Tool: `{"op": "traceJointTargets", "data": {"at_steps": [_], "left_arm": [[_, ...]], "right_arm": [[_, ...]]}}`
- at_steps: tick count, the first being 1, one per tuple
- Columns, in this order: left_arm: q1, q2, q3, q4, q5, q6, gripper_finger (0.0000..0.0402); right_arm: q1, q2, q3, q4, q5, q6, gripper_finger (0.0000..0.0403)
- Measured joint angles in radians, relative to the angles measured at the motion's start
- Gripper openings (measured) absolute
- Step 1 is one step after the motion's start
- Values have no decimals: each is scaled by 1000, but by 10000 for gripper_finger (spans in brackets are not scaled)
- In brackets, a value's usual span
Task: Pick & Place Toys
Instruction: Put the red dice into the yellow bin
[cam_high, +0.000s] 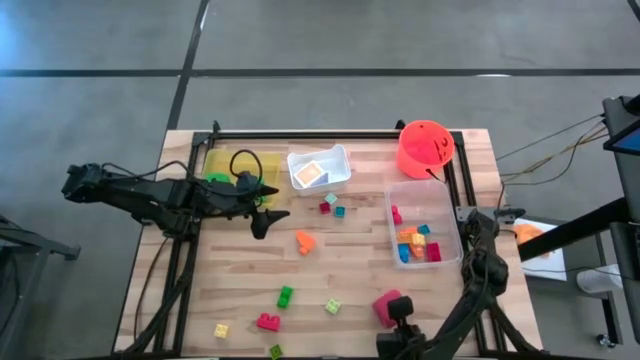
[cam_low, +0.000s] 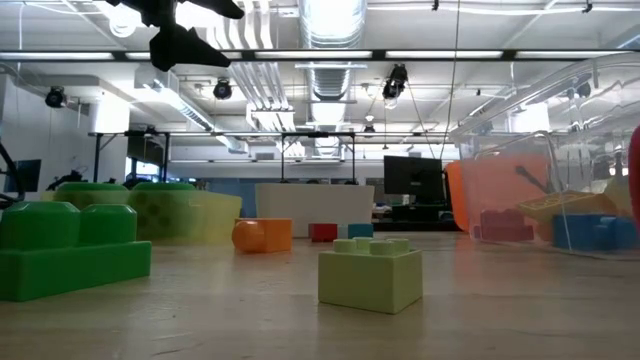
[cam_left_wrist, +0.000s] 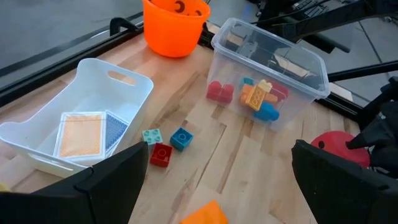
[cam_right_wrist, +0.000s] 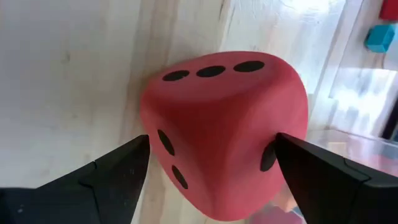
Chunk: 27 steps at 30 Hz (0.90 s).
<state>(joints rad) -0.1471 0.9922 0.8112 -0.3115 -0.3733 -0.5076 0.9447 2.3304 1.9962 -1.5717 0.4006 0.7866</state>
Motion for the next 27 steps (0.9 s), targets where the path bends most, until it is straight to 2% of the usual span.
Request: {"op": "traceJointTargets", "data": {"at_steps": [12, 15, 21, 23, 27], "left_arm": [[0, 0, 0, 0, 3, 0, 381], [0, 0, 0, -1, 6, 0, 381], [0, 1, 0, -1, 6, 1, 381], [0, 1, 0, -1, 6, 1, 381], [0, 1, 0, 1, 2, 12, 381]], "right_arm": [[1, -7, -83, -3, 15, -1, 334], [0, -5, -70, -5, 12, 11, 299], [-7, -1, -47, -4, 0, 44, 178], [-11, -1, -43, -4, 0, 70, 161], [-18, -1, -38, -1, -3, 104, 160]]}}
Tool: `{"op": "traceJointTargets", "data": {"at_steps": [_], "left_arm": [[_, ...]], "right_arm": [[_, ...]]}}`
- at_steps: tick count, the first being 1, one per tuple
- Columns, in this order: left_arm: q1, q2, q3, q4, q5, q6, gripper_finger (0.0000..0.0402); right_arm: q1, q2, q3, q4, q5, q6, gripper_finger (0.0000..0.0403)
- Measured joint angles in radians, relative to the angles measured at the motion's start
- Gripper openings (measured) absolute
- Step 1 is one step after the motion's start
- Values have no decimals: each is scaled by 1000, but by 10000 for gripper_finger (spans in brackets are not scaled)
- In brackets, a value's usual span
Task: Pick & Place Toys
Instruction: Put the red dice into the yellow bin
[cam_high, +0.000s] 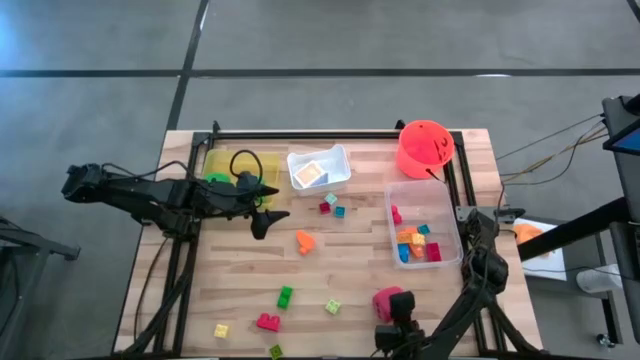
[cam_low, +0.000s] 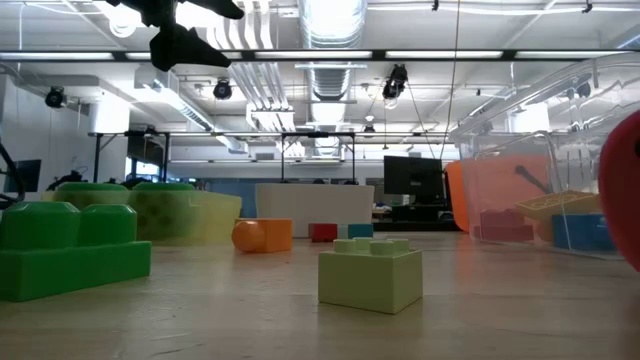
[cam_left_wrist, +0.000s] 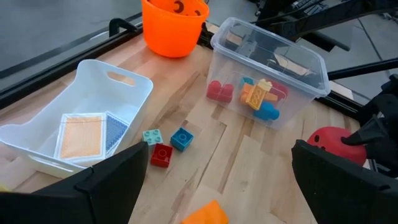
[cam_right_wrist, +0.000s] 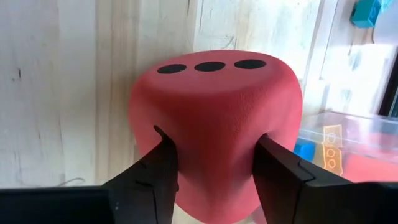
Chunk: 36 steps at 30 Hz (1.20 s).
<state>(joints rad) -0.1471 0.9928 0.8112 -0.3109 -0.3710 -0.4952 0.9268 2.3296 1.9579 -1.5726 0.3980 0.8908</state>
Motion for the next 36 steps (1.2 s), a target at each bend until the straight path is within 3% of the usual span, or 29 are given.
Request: {"op": "traceJointTargets", "data": {"at_steps": [3, 12, 18, 28, 32, 36], "left_arm": [[0, 0, 0, 1, 9, -33, 381], [0, 15, 0, 26, 193, -168, 381], [-9, 51, 1, 119, 293, -108, 381], [-134, 91, 2, 313, 309, 178, 381], [-167, 91, 2, 341, 315, 186, 381], [-165, 102, 9, 381, 314, 110, 381]], "right_arm": [[-3, 1, 0, 0, 13, 27, 159], [-13, -12, 71, 24, 39, 34, 147], [-13, -58, 142, 8, 191, 33, 146], [-63, -176, 177, 4, 531, -40, 141], [-105, -232, 173, 2, 613, -139, 141], [-173, -277, 173, 24, 624, -250, 141]]}}
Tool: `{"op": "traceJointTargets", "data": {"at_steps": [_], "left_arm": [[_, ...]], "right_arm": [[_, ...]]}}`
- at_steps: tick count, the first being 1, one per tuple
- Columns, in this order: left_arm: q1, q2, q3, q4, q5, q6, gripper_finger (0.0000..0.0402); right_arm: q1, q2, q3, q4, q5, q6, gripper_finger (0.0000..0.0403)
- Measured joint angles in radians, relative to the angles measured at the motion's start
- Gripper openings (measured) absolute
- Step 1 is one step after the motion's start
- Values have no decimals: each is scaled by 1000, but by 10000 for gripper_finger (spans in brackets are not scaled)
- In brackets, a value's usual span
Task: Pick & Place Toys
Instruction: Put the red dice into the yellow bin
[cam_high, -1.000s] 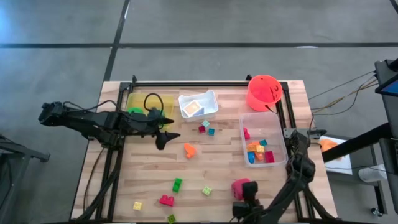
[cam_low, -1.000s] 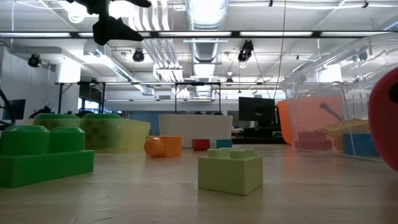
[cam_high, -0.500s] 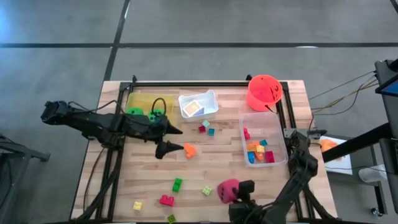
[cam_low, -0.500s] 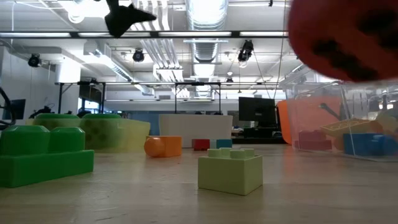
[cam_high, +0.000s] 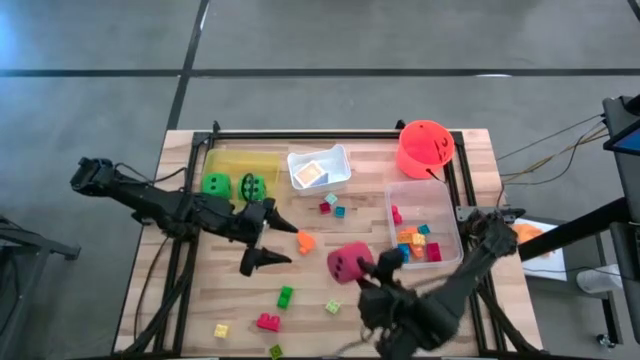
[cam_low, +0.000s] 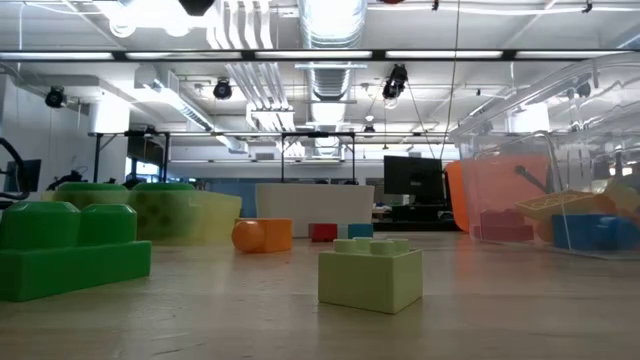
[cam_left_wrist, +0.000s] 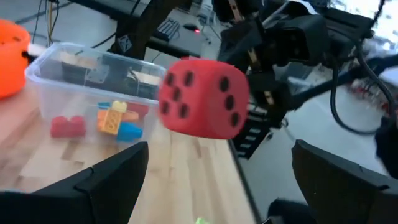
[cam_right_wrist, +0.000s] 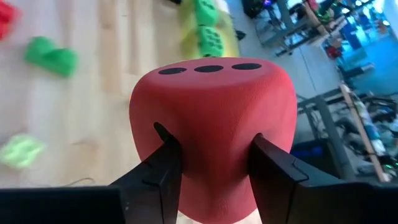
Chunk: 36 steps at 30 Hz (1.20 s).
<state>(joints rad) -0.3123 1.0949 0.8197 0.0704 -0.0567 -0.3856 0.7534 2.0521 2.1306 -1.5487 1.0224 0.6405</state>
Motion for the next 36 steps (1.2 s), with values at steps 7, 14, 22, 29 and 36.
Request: {"op": "traceJointTargets", "data": {"at_steps": [7, 14, 22, 29, 36], "left_arm": [[28, 81, 71, 3, -3, -83, 381], [72, 126, 110, 1, -26, -72, 381], [94, 122, 112, 65, -27, -33, 381], [97, 149, 112, 98, 20, -3, 381], [94, 152, 111, 126, 110, 103, 380]], "right_arm": [[-129, -55, -1, 99, 1, -202, 124], [-166, -102, -2, 245, -25, -406, 121], [-176, -120, -3, 286, -36, -455, 121], [-193, -120, -4, 444, -90, -627, 120], [-205, -121, -4, 499, -142, -684, 115]]}}
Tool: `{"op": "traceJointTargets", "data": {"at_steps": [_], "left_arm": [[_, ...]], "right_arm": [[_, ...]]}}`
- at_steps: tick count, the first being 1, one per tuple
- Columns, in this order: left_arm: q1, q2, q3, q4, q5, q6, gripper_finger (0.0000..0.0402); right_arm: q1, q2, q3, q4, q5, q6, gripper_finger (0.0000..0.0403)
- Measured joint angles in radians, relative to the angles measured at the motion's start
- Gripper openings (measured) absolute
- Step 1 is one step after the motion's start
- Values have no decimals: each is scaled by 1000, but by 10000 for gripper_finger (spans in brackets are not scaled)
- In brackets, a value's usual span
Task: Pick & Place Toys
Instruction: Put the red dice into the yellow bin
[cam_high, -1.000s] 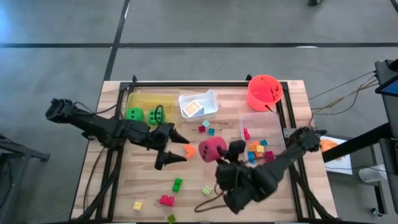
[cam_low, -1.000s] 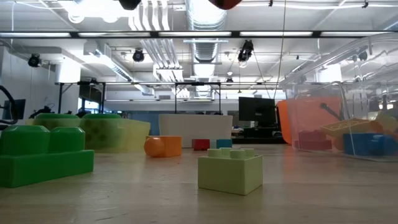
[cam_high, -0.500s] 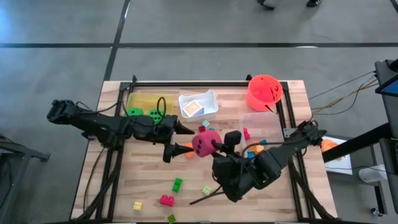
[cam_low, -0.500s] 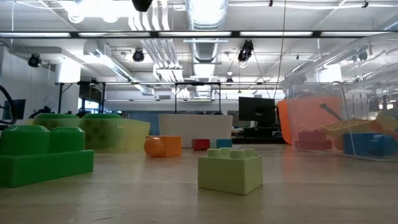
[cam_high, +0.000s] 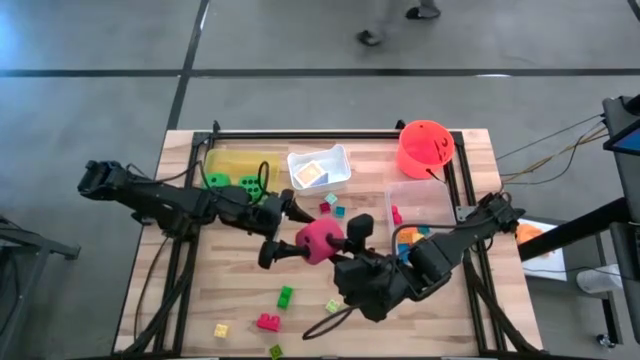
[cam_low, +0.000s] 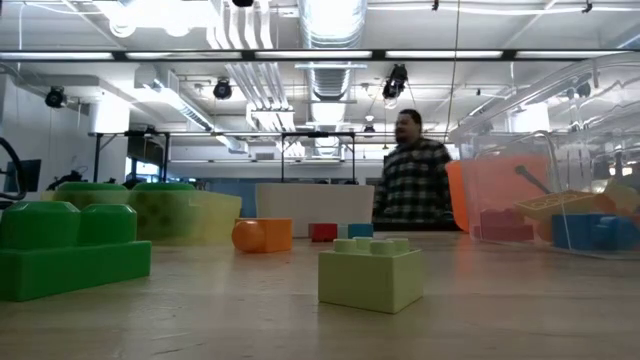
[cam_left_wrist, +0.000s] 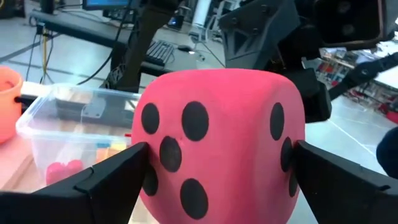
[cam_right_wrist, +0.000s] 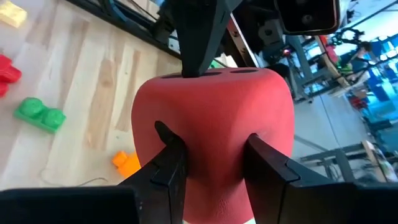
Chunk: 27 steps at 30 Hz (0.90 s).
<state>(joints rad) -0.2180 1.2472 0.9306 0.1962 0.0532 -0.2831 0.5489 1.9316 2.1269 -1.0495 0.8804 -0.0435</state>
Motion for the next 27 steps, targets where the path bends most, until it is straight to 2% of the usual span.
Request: {"op": "traceJointTargets", "data": {"at_steps": [3, 5, 11, 14, 16, 22, 27], "left_arm": [[-2, 0, 0, 14, 16, 19, 362], [-3, 0, -1, 14, 25, 23, 333], [-4, 0, -1, 16, 37, 16, 195], [-4, 0, -1, 16, 37, 0, 192], [-4, 0, -1, 12, 40, -1, 192], [-4, 0, -1, -2, 44, -16, 192], [3, -1, 0, -24, 43, -39, 192]], "right_arm": [[-3, -1, 1, 22, -12, -11, 115], [-4, -1, 1, 23, -14, -12, 115], [-9, -1, 1, 34, -5, -8, 114], [-10, -1, 1, 35, -3, -15, 115], [-10, -1, 1, 36, -3, -22, 142], [-12, 0, 0, 40, -7, -16, 271], [-14, 2, -1, 35, -2, -19, 338]]}}
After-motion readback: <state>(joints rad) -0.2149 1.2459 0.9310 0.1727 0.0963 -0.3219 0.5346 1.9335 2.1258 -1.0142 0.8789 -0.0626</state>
